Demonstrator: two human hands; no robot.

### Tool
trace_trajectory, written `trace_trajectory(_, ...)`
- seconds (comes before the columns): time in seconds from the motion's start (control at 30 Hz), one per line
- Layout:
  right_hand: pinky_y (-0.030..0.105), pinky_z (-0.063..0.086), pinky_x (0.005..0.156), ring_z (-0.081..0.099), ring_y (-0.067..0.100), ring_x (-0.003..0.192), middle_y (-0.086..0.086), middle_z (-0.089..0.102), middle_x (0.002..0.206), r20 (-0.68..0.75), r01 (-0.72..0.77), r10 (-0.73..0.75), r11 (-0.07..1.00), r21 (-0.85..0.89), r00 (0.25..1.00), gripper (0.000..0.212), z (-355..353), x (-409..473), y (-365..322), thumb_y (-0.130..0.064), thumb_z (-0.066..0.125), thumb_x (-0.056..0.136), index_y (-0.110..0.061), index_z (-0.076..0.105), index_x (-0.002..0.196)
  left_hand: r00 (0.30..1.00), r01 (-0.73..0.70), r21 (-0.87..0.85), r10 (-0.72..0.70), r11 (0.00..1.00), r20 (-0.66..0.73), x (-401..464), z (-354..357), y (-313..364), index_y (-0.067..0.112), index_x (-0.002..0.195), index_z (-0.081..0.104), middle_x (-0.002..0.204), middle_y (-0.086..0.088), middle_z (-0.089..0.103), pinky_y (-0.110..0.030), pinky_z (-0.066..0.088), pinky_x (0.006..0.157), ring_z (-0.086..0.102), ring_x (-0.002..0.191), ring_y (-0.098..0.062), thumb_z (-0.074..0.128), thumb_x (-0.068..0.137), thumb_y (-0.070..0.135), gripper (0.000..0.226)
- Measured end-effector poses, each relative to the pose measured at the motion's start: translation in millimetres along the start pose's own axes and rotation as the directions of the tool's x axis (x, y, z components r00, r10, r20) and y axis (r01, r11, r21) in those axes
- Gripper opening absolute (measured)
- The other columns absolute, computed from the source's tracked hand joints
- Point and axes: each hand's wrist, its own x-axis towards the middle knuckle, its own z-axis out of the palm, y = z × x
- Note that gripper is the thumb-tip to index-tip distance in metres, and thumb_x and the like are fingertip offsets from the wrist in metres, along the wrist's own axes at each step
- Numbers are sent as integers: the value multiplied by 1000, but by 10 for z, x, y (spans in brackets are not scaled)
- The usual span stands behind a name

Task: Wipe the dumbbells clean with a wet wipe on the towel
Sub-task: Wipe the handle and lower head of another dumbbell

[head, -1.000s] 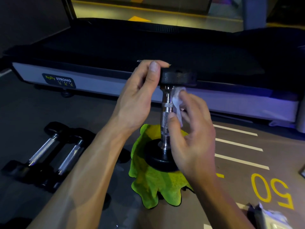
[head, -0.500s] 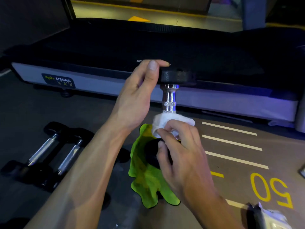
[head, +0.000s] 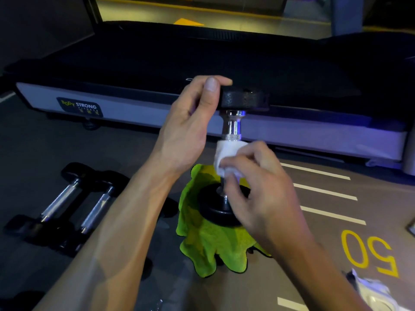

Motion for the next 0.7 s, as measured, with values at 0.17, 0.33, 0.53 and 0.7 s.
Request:
trace_trajectory(0.17,33,48,74,55,23,93,9,54,113,-141,39,-50,996,-79,989,25,-57,334,3,-8,66,97,-10,69,122,1000,-3,-2,3,1000,31,-2,-25,-15,21,124,65,124,-2,66,-10,44,93,60,110,4,35,115,31,32)
trace_trajectory(0.33,43,50,69,58,27,88,6,57,107,-188,53,-67,996,-77,980,18,28,391,10,-4,62,97,-9,71,112,1000,-22,-10,22,1000,22,8,-15,-26,20,122,65,126,-7,66,-11,45,93,61,109,3,39,113,31,30)
trace_trajectory(0.53,44,51,74,57,25,94,0,58,110,57,148,-142,984,-98,988,16,23,145,2,0,60,95,-7,69,106,1000,-14,-1,14,1000,15,4,-26,-29,23,123,66,126,-4,68,-12,44,97,62,116,-7,39,112,34,32)
trace_trajectory(0.7,45,52,70,55,24,97,6,52,113,-14,120,-123,983,-141,992,25,-25,366,-21,2,59,95,-6,66,118,1000,-17,1,17,1000,24,-2,-16,-30,21,124,66,126,-5,66,-13,45,96,62,115,-8,39,112,33,32)
